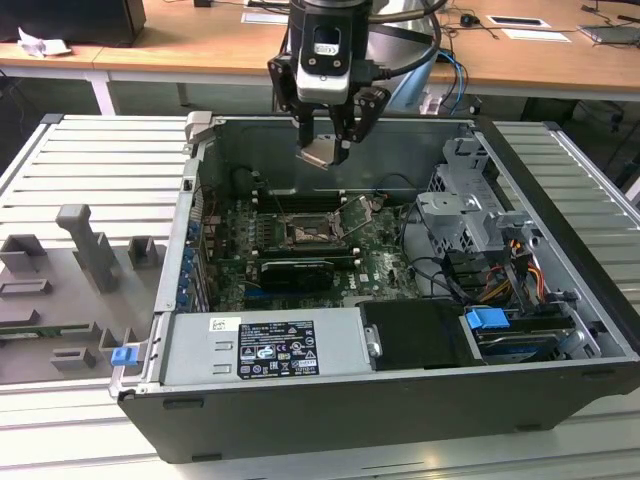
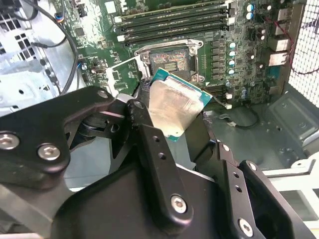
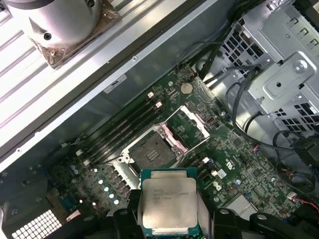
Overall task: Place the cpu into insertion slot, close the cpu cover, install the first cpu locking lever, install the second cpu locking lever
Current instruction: 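Place the cpu into insertion slot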
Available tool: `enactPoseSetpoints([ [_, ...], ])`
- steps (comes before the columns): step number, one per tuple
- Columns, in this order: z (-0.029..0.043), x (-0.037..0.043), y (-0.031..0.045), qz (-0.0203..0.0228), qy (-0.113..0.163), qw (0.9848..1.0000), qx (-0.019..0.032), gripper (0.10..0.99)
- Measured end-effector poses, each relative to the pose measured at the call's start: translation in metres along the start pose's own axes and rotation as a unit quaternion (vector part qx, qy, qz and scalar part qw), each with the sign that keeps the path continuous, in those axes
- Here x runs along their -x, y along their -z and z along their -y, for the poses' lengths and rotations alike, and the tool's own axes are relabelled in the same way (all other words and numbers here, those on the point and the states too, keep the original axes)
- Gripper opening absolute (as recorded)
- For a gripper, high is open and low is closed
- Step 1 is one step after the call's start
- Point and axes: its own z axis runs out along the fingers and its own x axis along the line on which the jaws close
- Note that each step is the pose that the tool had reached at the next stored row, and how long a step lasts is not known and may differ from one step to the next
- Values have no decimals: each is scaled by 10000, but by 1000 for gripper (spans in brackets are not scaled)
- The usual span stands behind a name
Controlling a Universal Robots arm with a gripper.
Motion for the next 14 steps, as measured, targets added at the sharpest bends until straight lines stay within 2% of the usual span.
enactPoseSetpoints([
  [11,0,1,-18,43,-451,9990,2,529],
  [14,2,2,-37,46,-467,9989,0,529],
])
